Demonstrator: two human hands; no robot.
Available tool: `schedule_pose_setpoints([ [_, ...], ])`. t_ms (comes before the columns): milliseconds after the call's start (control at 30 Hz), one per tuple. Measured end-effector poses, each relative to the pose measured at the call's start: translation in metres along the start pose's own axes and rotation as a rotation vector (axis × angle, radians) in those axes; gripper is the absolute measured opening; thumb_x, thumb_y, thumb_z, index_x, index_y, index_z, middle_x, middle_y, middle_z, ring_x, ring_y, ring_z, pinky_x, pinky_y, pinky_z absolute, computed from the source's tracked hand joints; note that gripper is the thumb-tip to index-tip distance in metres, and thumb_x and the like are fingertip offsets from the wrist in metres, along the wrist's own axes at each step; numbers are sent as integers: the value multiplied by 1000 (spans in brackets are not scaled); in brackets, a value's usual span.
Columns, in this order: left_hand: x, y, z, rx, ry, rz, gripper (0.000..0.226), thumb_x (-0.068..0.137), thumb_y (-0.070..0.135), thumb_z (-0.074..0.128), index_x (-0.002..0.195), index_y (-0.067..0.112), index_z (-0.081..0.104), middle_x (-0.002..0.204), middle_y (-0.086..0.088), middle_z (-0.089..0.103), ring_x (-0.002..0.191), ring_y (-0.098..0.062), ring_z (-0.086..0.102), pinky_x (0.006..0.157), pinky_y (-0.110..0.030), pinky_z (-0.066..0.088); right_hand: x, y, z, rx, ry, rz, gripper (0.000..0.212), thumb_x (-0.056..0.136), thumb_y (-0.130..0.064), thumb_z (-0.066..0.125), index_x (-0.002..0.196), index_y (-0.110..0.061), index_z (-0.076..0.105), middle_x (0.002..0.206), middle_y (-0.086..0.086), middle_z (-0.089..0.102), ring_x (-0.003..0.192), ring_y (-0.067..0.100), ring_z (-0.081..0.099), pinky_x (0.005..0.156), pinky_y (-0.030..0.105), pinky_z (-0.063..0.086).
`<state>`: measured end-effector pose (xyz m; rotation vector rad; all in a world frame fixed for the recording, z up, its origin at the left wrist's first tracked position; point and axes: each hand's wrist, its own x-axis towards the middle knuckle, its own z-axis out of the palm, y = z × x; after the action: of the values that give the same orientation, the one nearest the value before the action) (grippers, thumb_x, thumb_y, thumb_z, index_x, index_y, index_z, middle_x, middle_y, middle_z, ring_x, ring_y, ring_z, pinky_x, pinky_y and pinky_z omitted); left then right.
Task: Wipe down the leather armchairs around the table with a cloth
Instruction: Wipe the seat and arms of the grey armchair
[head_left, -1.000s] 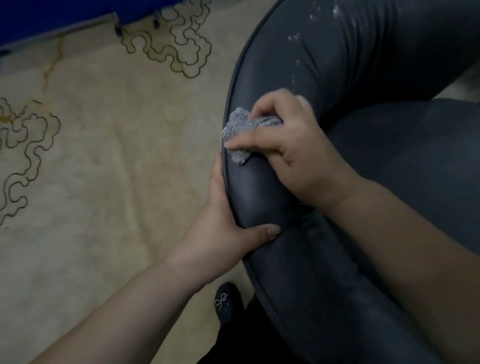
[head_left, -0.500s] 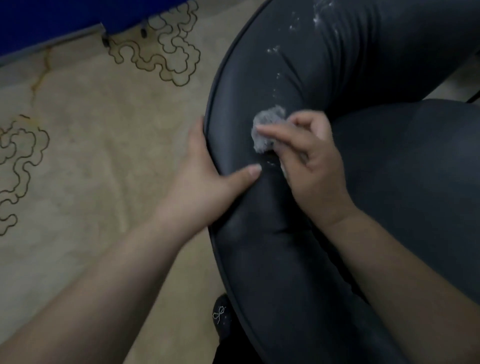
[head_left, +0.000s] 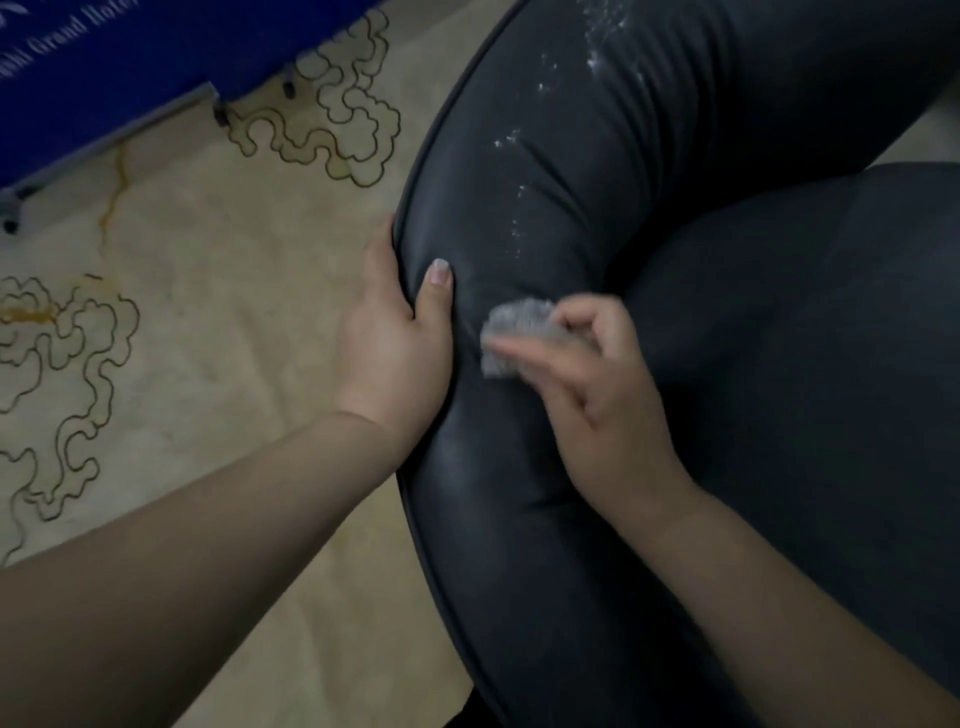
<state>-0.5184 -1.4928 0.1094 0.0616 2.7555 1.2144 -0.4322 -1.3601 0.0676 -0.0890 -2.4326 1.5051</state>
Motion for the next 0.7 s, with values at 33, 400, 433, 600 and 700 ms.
schedule_pose_setpoints([
  [33, -1, 1, 0, 13, 3, -4, 51, 100, 36, 44, 149, 25, 31, 132, 15, 51, 108, 5, 46, 89, -12, 35, -15, -1, -6, 2, -44, -4, 26, 92, -12, 57, 110, -26, 70, 107, 2, 43, 100, 20, 50, 93, 24, 42],
  [400, 0, -3, 3, 36, 35, -9, 48, 100, 31, 45, 146, 21, 36, 135, 5, 55, 116, -4, 48, 89, -8, 32, 18, 0, 1, -65, 22, -76, 20, 87, -7, 63, 95, -19, 76, 103, 11, 48, 98, 29, 52, 91, 36, 45],
  [433, 0, -3, 3, 36, 36, -7, 48, 100, 31, 45, 146, 20, 36, 136, 5, 54, 116, -4, 48, 91, -9, 32, 7, 5, -3, -32, 8, -62, 16, 87, -10, 63, 95, -15, 76, 104, 6, 48, 100, 24, 52, 93, 31, 44],
  [600, -2, -2, 4, 11, 36, -20, 48, 101, 33, 42, 147, 23, 35, 135, 8, 54, 117, -4, 49, 93, -13, 34, -14, 20, -25, -52, 10, 112, 27, 81, 9, 65, 92, -14, 76, 103, 13, 47, 95, 29, 54, 91, 39, 47],
  [700, -1, -2, 3, 12, 47, -7, 47, 101, 33, 42, 146, 23, 35, 135, 8, 54, 118, -4, 50, 92, -12, 34, 2, 7, -13, -24, 24, -23, 23, 87, -4, 59, 92, -17, 76, 103, 14, 46, 97, 28, 53, 93, 32, 45],
])
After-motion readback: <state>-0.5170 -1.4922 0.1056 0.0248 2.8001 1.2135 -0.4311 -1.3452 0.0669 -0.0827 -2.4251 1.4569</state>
